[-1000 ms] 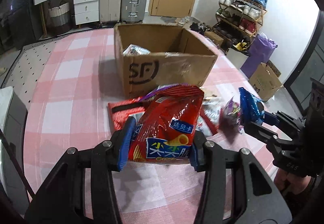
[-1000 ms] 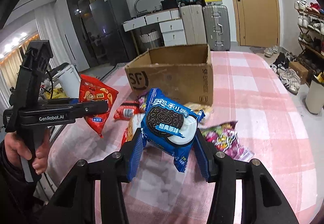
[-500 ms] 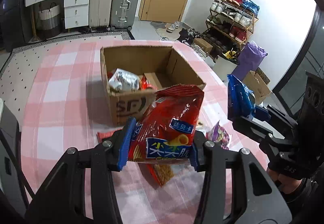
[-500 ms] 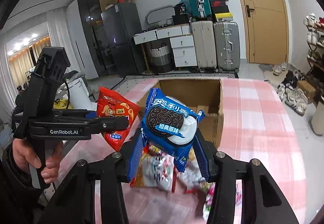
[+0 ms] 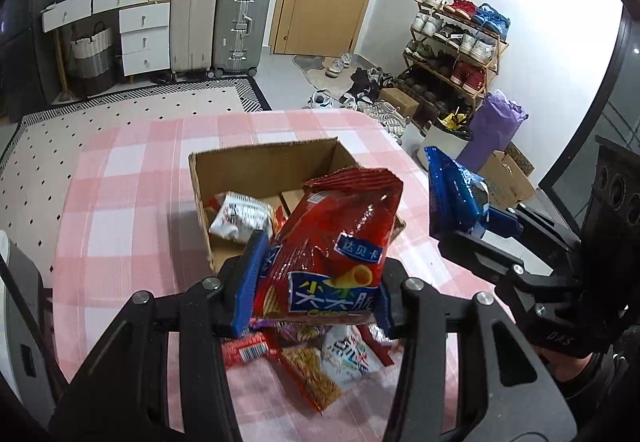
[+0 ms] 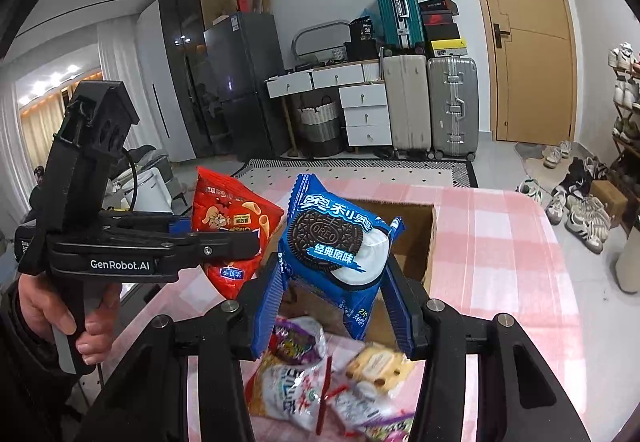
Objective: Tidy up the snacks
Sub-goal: 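Lift both held packets and carry them over the open cardboard box, then open the right gripper dropping the blue Oreo pack while the left drops the red chip bag, then withdraw both open grippers from the box toward the remaining snacks, then lower the right gripper onto the purple grape candy bag and close it, then grasp the noodle-snack bag with the left gripper while the right holds the purple bag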
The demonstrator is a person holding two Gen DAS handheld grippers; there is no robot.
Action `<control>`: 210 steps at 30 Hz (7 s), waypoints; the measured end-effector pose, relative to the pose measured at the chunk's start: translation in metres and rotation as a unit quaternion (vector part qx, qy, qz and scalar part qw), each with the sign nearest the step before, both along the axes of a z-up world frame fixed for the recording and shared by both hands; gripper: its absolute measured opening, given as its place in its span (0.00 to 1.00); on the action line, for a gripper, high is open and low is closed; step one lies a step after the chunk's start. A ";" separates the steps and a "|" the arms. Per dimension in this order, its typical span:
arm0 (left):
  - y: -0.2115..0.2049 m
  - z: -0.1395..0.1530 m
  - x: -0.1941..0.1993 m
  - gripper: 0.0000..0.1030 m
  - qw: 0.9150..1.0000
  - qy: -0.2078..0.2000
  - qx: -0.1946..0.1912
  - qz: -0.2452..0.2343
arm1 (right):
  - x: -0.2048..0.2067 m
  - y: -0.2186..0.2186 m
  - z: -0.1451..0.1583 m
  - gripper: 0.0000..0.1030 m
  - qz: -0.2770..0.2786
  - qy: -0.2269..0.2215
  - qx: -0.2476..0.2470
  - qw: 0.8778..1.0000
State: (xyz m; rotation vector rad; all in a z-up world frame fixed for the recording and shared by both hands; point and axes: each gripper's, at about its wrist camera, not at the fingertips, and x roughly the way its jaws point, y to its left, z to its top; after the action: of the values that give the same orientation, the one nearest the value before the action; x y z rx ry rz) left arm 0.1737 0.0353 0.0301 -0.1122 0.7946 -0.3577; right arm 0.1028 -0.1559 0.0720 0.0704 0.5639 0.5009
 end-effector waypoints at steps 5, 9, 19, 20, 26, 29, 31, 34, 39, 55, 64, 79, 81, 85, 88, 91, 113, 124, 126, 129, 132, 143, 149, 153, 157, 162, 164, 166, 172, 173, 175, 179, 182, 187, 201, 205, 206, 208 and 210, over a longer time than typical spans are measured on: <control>-0.005 0.007 0.026 0.43 1.000 -0.001 -0.003 0.005 | 0.019 0.000 0.007 0.47 0.003 -0.004 0.001 1.000; -0.005 0.007 0.045 0.43 1.000 0.001 -0.005 0.010 | 0.039 0.001 0.010 0.47 0.004 -0.001 0.003 1.000; -0.012 -0.012 0.091 0.43 1.000 0.024 0.002 0.013 | 0.082 0.002 -0.001 0.47 0.006 0.019 0.009 1.000; -0.010 -0.016 0.095 0.43 0.999 0.026 -0.003 0.020 | 0.086 0.002 -0.005 0.47 0.007 0.024 0.009 1.000; -0.006 -0.042 0.114 0.43 0.998 0.044 -0.015 0.038 | 0.110 0.006 -0.021 0.47 0.009 0.044 0.012 0.999; -0.005 -0.050 0.120 0.43 0.998 0.046 -0.015 0.039 | 0.122 0.010 -0.029 0.47 0.009 0.053 0.011 0.998; -0.005 -0.055 0.125 0.43 0.998 0.050 -0.017 0.040 | 0.129 0.013 -0.034 0.47 0.009 0.059 0.010 0.998; -0.005 -0.065 0.132 0.43 0.997 0.058 -0.019 0.042 | 0.138 0.016 -0.043 0.47 0.006 0.068 0.006 0.998; -0.005 -0.080 0.144 0.43 0.996 0.071 -0.018 0.041 | 0.149 0.019 -0.055 0.47 0.007 0.080 -0.003 0.997; 0.001 -0.090 0.161 0.76 0.993 0.083 -0.038 0.073 | 0.150 0.009 -0.066 0.70 -0.007 0.073 0.001 0.997; -0.006 -0.068 0.138 0.77 0.995 0.065 -0.016 0.070 | 0.123 0.009 -0.038 0.70 -0.018 0.035 -0.021 0.999; 0.005 -0.031 0.080 0.77 0.996 0.033 -0.003 0.086 | 0.074 0.001 -0.006 0.78 -0.034 -0.005 -0.018 0.999; 0.007 -0.027 0.068 0.78 0.996 0.026 0.003 0.089 | 0.069 -0.002 -0.002 0.79 -0.036 -0.009 -0.014 0.999; 0.009 -0.019 0.051 0.79 0.995 0.017 0.012 0.100 | 0.054 -0.006 0.004 0.79 -0.039 -0.009 -0.014 0.999; 0.009 -0.014 0.037 0.80 0.994 0.008 0.019 0.109 | 0.044 -0.008 0.008 0.79 -0.042 -0.013 -0.014 0.999; 0.010 -0.009 0.022 0.80 0.993 -0.001 0.017 0.113 | 0.032 -0.007 0.011 0.79 -0.044 -0.018 -0.017 0.999; 0.004 -0.012 -0.082 0.99 0.990 -0.050 0.025 0.129 | -0.059 -0.068 -0.010 0.96 -0.097 -0.007 -0.012 0.995; -0.001 -0.036 -0.092 0.99 0.990 -0.034 0.036 0.136 | -0.088 -0.088 -0.051 0.97 -0.093 0.039 -0.003 0.995; 0.000 -0.042 -0.092 0.99 0.989 -0.030 0.035 0.137 | -0.089 -0.087 -0.061 0.97 -0.091 0.049 -0.004 0.995; -0.005 -0.055 -0.089 0.99 0.989 -0.022 0.048 0.137 | -0.086 -0.086 -0.080 0.97 -0.090 0.074 -0.009 0.993; -0.007 -0.066 -0.086 0.99 0.990 -0.011 0.054 0.132 | -0.082 -0.084 -0.097 0.97 -0.086 0.093 -0.011 0.992; 0.000 -0.100 -0.066 0.99 0.991 0.020 0.038 0.129 | -0.054 -0.081 -0.132 0.97 -0.069 0.130 -0.014 0.989; 0.005 -0.116 -0.057 0.99 0.990 0.036 0.038 0.130 | -0.037 -0.080 -0.144 0.97 -0.060 0.142 -0.018 0.988; 0.008 -0.124 -0.052 0.99 0.990 0.044 0.036 0.131 | -0.025 -0.077 -0.150 0.97 -0.051 0.150 -0.022 0.987; 0.008 -0.129 -0.050 0.99 0.989 0.050 0.038 0.130 | -0.018 -0.073 -0.157 0.96 -0.043 0.155 -0.023 0.987; 0.007 -0.136 -0.049 0.99 0.989 0.058 0.039 0.128 | -0.011 -0.071 -0.163 0.83 -0.037 0.160 -0.019 0.986; 0.006 -0.138 -0.048 0.99 0.989 0.061 0.039 0.127 | -0.006 -0.071 -0.167 0.79 -0.035 0.167 -0.016 0.985; 0.007 -0.141 -0.047 0.99 0.989 0.063 0.040 0.127 | -0.004 -0.072 -0.171 0.74 -0.037 0.174 -0.014 0.984; 0.009 -0.145 -0.046 0.99 0.989 0.066 0.039 0.128 | -0.004 -0.075 -0.172 0.60 -0.036 0.174 0.002 0.984; 0.009 -0.145 -0.047 0.99 0.989 0.066 0.039 0.128 | -0.005 -0.076 -0.171 0.57 -0.033 0.175 0.008 0.984; 0.008 -0.146 -0.049 0.99 0.989 0.070 0.042 0.127 | -0.007 -0.077 -0.171 0.55 -0.033 0.174 0.015 0.984; 0.004 -0.144 -0.053 0.99 0.989 0.067 0.045 0.124 | -0.015 -0.077 -0.169 0.54 -0.035 0.170 0.022 0.985; 0.003 -0.142 -0.056 0.99 0.989 0.065 0.046 0.123 | -0.018 -0.079 -0.166 0.54 -0.038 0.165 0.027 0.985; 0.003 -0.142 -0.056 0.99 0.989 0.066 0.046 0.122 | -0.023 -0.084 -0.159 0.53 -0.045 0.156 0.031 0.986; -0.004 -0.152 -0.054 0.99 0.988 0.090 0.048 0.114 | -0.032 -0.093 -0.155 0.54 -0.050 0.149 0.043 0.987; -0.009 -0.160 -0.050 0.99 0.988 0.105 0.044 0.108 | -0.034 -0.095 -0.155 0.54 -0.050 0.148 0.047 0.987; -0.010 -0.163 -0.049 0.99 0.987 0.112 0.039 0.104 | -0.034 -0.095 -0.155 0.54 -0.049 0.149 0.049 0.986; -0.014 -0.169 -0.045 0.99 0.987 0.121 0.036 0.098 | -0.035 -0.097 -0.155 0.54 -0.049 0.149 0.053 0.986; -0.017 -0.176 -0.042 0.99 0.986 0.130 0.034 0.100 | -0.035 -0.098 -0.155 0.54 -0.049 0.149 0.055 0.986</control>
State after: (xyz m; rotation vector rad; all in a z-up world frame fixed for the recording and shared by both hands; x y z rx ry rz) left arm 0.1320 0.0186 -0.1454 -0.1748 1.0428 -0.1253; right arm 0.0674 -0.2538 -0.0832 0.2808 0.8200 0.4274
